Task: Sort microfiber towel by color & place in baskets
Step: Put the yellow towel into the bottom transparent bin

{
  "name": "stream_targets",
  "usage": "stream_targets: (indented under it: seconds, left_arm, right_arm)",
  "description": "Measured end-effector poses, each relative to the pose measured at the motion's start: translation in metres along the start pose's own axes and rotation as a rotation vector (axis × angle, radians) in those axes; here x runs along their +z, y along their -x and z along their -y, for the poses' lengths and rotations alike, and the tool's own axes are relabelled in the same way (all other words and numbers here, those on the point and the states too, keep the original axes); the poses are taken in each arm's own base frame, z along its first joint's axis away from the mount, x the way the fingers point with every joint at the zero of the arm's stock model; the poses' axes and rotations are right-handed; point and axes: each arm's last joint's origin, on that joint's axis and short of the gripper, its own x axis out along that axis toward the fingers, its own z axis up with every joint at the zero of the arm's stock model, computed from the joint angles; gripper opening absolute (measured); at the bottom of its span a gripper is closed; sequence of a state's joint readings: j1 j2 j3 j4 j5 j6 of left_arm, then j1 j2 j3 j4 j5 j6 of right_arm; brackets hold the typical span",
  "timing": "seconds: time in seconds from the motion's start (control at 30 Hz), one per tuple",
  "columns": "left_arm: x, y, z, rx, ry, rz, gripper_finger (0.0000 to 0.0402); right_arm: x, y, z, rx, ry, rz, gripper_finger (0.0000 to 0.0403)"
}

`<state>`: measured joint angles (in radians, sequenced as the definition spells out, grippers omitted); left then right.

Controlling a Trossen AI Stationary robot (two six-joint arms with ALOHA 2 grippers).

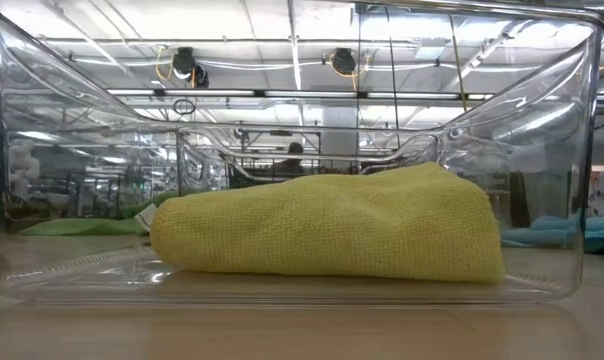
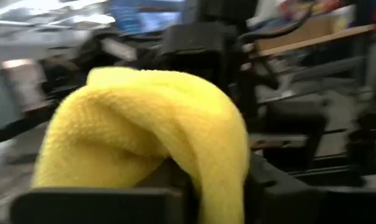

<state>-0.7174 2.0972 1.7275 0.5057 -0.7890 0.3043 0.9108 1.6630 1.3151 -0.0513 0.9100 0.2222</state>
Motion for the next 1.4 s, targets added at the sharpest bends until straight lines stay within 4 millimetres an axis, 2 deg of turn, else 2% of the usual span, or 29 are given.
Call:
stream_targets:
  seconds: [0.13,0.23,0.4,0.53,0.63,0.87,1.0,1.17,1.4]
  left_arm:
    - [0.005,0.022,0.012,0.195,-0.086,-0.076,0.0164]
    - [0.009,0.042,0.024,0.303,-0.166,-0.138,0.0219]
    - [0.015,0.072,0.040,0.420,-0.178,-0.201,0.0272]
    - [0.018,0.088,0.047,0.493,-0.178,-0.240,0.0279]
    - [0.019,0.095,0.052,0.478,-0.224,-0.251,0.0280]
    - [0.021,0.101,0.056,0.461,-0.255,-0.255,0.0280]
    - [0.021,0.100,0.055,0.461,-0.274,-0.260,0.0280]
    - [0.021,0.100,0.055,0.461,-0.274,-0.260,0.0280]
    - [0.021,0.100,0.055,0.462,-0.269,-0.259,0.0280]
  right_arm:
    - [-0.004,0.001,0.002,-0.012,-0.002,-0.033,0.0022]
    - [-0.006,0.001,0.006,-0.025,-0.009,-0.064,0.0010]
    - [-0.006,-0.011,0.018,-0.032,-0.036,-0.095,0.0006]
    - [-0.004,-0.030,0.033,0.031,-0.090,-0.146,0.0003]
    - [-0.007,-0.045,0.048,0.045,-0.098,-0.202,0.0003]
    - [-0.015,-0.064,0.075,0.066,-0.110,-0.338,0.0003]
    - [-0.016,-0.071,0.083,0.131,-0.163,-0.387,0.0003]
    - [-0.027,-0.079,0.091,0.148,-0.194,-0.497,0.0002]
    - [-0.055,-0.101,0.083,0.153,-0.171,-0.583,0.0006]
